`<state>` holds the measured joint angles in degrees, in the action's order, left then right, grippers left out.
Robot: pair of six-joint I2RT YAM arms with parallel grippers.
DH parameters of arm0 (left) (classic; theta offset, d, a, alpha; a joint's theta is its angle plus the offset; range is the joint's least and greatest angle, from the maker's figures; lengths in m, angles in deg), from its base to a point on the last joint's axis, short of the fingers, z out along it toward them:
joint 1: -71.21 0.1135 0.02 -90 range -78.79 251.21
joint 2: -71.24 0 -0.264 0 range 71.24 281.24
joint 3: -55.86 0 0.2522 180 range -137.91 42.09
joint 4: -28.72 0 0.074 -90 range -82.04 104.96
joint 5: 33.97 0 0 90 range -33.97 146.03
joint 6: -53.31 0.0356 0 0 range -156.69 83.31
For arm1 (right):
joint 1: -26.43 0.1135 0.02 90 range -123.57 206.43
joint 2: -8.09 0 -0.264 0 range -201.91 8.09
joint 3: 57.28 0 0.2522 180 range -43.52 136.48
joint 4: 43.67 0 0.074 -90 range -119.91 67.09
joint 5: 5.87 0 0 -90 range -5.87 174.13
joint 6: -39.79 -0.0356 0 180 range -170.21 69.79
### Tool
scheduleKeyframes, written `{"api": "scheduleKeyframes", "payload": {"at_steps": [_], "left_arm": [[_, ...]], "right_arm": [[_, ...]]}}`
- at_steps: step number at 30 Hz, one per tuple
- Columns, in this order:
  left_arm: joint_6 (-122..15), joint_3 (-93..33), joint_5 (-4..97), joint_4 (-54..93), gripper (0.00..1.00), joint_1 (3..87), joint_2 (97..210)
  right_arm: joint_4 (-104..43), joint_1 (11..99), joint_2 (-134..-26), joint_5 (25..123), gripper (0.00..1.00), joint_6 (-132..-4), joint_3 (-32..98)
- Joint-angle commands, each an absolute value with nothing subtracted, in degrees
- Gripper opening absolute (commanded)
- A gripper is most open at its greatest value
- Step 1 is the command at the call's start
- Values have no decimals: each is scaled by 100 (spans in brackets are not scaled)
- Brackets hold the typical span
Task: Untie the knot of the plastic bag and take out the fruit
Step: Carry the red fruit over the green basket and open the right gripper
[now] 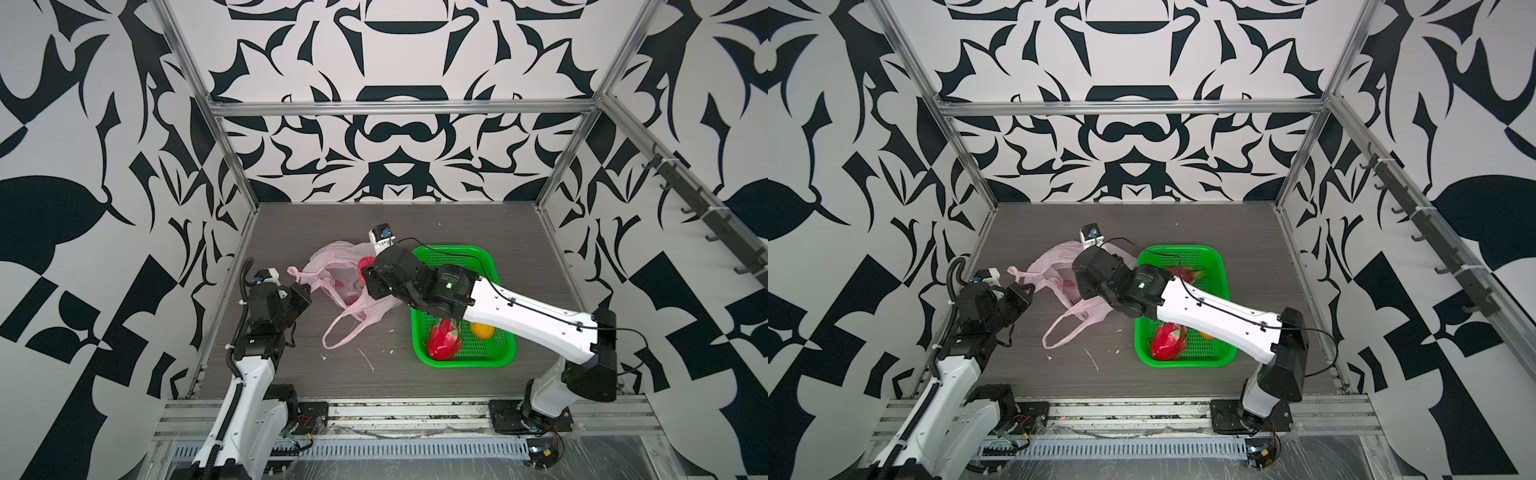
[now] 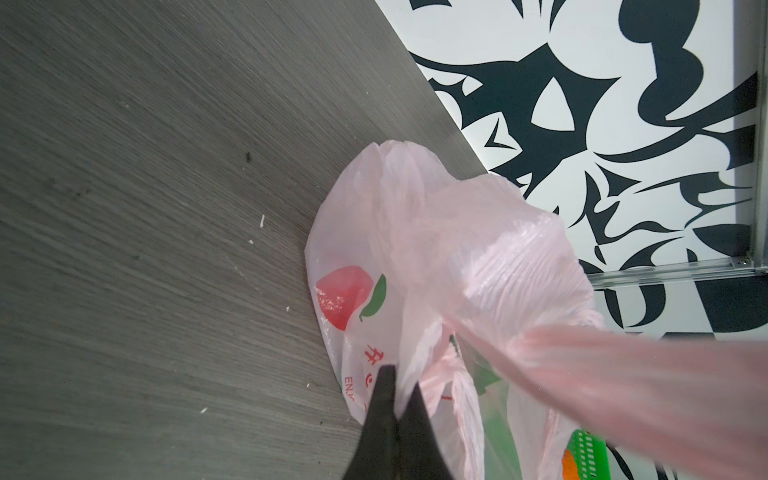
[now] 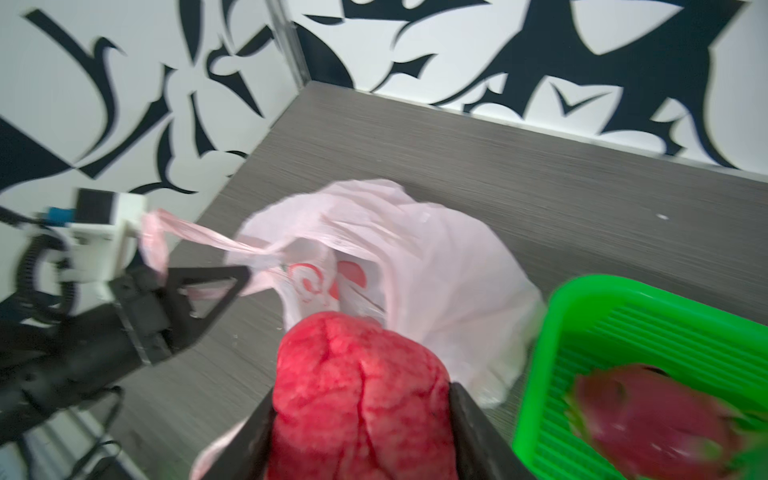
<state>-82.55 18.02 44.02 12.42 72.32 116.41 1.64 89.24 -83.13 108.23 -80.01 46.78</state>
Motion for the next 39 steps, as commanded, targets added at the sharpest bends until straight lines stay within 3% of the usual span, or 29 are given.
{"api": "scheduleKeyframes", "payload": {"at_steps": [1,20,39], "left_arm": [[-8119,1591,4372,1513,0,7227,11808],[-8037,1603,4305,1839,0,7229,12301],[-7975,1565,4284,1963,0,7229,12518]], "right_arm": [[462,8751,-7941,11045,48,-8123,4310],[1174,7832,-6654,11064,48,-8803,2378],[476,6885,-6992,10353,48,-8646,1362]]}}
